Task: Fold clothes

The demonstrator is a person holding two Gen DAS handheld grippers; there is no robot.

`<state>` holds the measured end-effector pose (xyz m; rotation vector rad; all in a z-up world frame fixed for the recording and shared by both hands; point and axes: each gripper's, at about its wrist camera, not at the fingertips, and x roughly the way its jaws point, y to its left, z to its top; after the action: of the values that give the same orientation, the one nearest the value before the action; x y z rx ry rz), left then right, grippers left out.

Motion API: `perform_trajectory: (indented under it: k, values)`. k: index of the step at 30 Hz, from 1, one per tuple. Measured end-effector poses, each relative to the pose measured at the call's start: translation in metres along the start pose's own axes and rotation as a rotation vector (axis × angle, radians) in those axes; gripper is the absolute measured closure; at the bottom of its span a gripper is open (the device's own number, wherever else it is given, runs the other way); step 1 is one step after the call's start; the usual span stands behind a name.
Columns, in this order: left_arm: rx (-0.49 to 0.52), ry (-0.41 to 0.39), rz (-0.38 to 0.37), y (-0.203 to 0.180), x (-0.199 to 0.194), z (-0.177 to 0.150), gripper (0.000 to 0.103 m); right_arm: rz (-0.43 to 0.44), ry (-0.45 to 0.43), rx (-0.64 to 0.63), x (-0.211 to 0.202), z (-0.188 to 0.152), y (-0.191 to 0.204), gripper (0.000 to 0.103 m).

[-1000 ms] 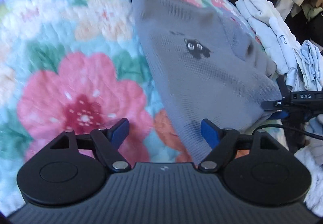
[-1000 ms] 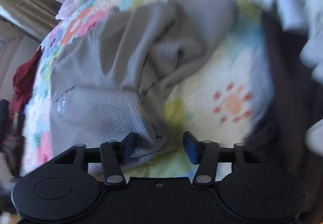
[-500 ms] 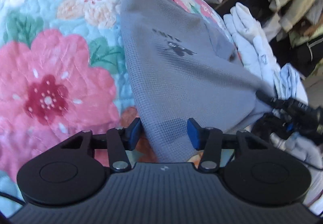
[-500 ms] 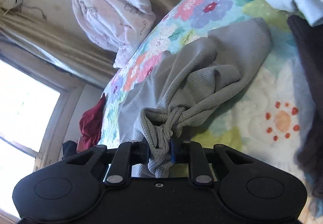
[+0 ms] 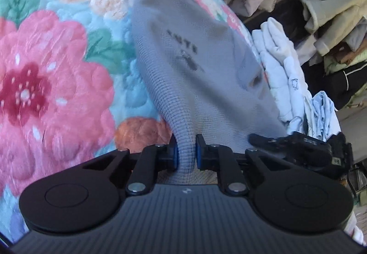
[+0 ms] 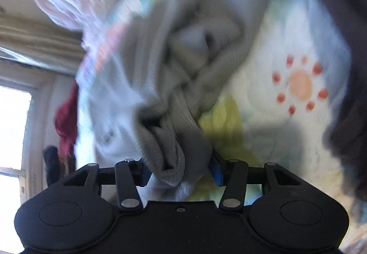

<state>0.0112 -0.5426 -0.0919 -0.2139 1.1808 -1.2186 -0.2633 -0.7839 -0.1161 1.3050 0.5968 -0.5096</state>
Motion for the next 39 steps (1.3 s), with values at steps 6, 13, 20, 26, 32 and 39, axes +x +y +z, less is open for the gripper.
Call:
perform_trajectory:
  k: [6,13,20,26,32,39]
  values:
    - [0.113,-0.135,-0.047,-0.047,-0.011,0.099,0.091,0.294,-0.070,0.026,-0.014,0.049,0.043,0.081]
    - [0.196,-0.465,-0.190,-0.115,-0.105,0.230,0.091,0.437,-0.361,-0.434,-0.082,0.116,0.223,0.082]
    - [0.267,-0.576,-0.119,-0.084,-0.198,0.169,0.091,0.521,-0.369,-0.660,-0.106,0.055,0.287,0.082]
    - [0.197,-0.372,0.288,0.025,-0.188,0.055,0.091,0.400,0.051,-0.426,0.014,-0.052,0.213,0.082]
    - [0.126,-0.282,0.394,0.066,-0.173,0.035,0.095,0.346,0.200,-0.184,0.102,-0.124,0.134,0.082]
    - [0.215,-0.342,0.419,0.048,-0.182,0.031,0.095,0.297,0.062,-0.464,0.055,-0.119,0.185,0.082]
